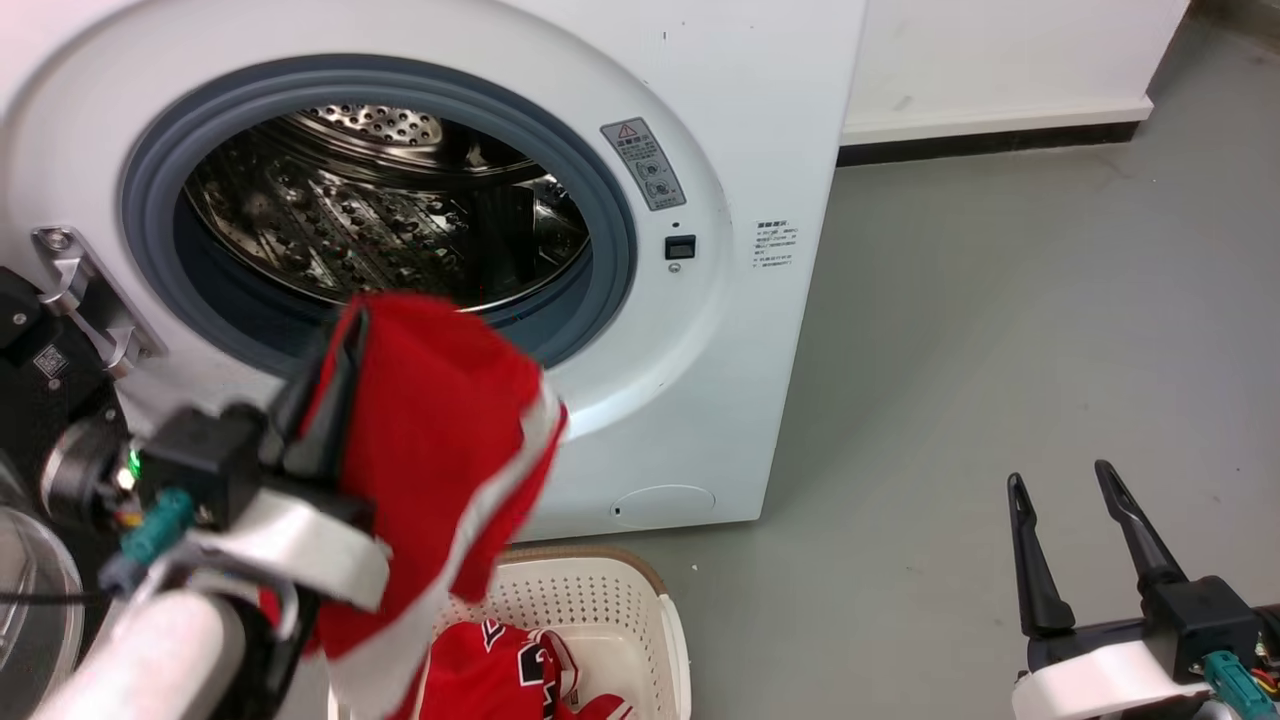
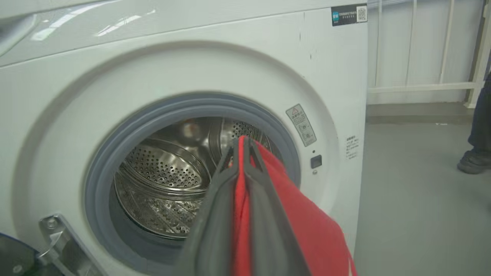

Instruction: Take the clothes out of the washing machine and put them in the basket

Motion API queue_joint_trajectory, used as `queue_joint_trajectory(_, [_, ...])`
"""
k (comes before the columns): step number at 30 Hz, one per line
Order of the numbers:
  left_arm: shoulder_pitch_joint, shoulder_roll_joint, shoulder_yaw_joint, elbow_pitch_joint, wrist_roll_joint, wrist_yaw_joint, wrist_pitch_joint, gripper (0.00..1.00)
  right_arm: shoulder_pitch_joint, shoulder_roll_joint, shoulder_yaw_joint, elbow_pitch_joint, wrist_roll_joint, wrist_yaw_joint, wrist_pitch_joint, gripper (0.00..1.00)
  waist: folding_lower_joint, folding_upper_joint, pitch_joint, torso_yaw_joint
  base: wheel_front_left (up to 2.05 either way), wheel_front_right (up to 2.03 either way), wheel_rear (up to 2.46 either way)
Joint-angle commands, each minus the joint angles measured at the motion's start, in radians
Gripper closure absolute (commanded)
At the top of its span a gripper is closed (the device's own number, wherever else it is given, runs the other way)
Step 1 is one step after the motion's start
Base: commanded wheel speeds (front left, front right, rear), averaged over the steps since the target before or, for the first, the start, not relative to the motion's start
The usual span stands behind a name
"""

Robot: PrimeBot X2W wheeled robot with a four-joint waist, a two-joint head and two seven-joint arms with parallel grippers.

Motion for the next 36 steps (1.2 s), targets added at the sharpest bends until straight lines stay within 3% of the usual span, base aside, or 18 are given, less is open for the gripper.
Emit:
queue_joint_trajectory(1, [0.039,0.005,-0.011,-0.015,-0.007,0.009,0.010,1.00,0.010,0.001,-0.002,-0.002,-0.002,-0.001,-0.002,0.00,0.0003,0.0000,0.005,0.001,0.00,0.00,0.00])
queue_joint_trajectory(9, [0.154,-0.004,-0.075,0.044,-0.046,-0.028,0.017,1.00,-0.008,0.001,0.012,-0.010,0.000,-0.001,-0.002,0.00,0.0003,0.0000,0.053,-0.017,0.00,0.00,0.00])
queue_joint_trajectory(18, [0.126,-0.062,-0.151,0.295,-0.043,-0.115,-0.006,1.00,-0.047,0.001,-0.003,-0.029,-0.018,-0.001,-0.002,0.00,0.0003,0.0000,0.172,-0.046,0.00,0.00,0.00])
queue_joint_trajectory(20, [0.075,-0.100,-0.171,0.435,-0.026,-0.151,-0.030,1.00,-0.072,0.001,-0.007,-0.040,-0.021,-0.001,-0.002,0.00,0.0003,0.0000,0.237,-0.063,0.00,0.00,0.00])
queue_joint_trajectory(26, [-0.051,-0.175,-0.202,0.698,0.021,-0.200,-0.082,1.00,-0.113,0.001,-0.013,-0.058,-0.012,-0.001,-0.002,0.00,0.0003,0.0000,0.347,-0.105,0.00,0.00,0.00])
queue_joint_trajectory(36, [-0.231,-0.246,-0.215,0.977,0.080,-0.253,-0.122,1.00,-0.166,0.002,-0.003,-0.095,0.010,-0.001,-0.002,0.00,0.0003,0.0000,0.510,-0.163,0.00,0.00,0.00])
